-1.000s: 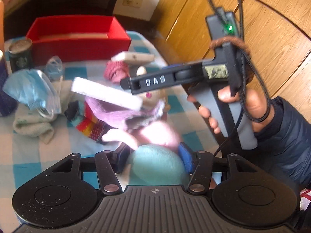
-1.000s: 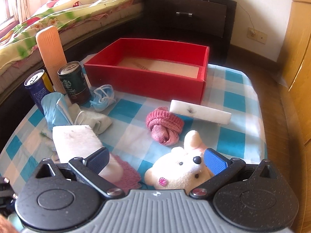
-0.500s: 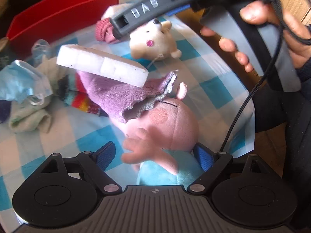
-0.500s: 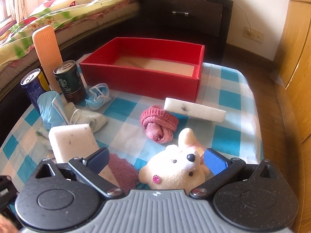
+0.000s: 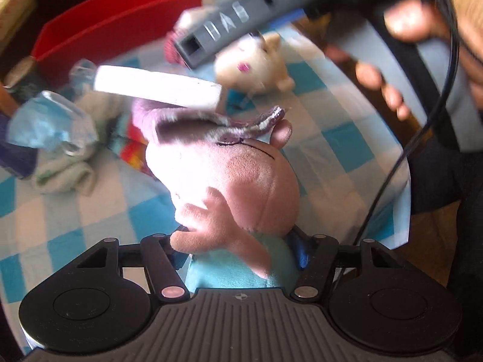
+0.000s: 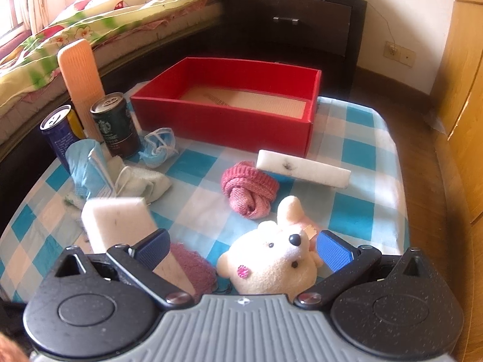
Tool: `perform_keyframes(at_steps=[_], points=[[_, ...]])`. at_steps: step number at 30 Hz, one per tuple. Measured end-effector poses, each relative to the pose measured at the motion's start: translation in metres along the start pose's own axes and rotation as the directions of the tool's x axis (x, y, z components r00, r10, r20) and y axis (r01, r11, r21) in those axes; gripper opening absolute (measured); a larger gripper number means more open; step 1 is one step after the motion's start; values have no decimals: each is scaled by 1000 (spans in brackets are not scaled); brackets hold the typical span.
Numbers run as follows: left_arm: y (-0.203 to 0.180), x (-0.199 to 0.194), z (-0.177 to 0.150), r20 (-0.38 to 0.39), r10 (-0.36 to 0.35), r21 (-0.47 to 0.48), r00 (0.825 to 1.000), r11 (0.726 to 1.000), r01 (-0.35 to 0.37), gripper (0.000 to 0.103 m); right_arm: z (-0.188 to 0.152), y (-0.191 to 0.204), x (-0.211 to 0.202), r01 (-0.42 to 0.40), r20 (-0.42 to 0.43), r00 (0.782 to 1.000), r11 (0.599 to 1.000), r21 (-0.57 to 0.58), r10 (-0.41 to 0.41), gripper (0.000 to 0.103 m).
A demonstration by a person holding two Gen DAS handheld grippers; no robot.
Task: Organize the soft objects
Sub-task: 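Grasp the pink pig plush with the left gripper and lift it, then carry the pig plush with the left gripper while the right grasps the foam block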
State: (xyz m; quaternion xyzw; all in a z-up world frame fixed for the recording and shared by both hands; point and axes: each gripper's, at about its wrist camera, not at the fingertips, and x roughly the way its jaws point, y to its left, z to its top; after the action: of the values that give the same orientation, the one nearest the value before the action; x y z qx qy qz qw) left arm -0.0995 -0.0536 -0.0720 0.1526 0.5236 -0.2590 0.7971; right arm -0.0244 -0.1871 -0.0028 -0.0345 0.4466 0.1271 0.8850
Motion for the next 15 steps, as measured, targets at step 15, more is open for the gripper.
perform_keyframes(at_steps=[15], points=[[56,-78,-27,201,-90,-167,975,978,125,63,11,21,40,-4,-82,997,1000,-4,3,84]])
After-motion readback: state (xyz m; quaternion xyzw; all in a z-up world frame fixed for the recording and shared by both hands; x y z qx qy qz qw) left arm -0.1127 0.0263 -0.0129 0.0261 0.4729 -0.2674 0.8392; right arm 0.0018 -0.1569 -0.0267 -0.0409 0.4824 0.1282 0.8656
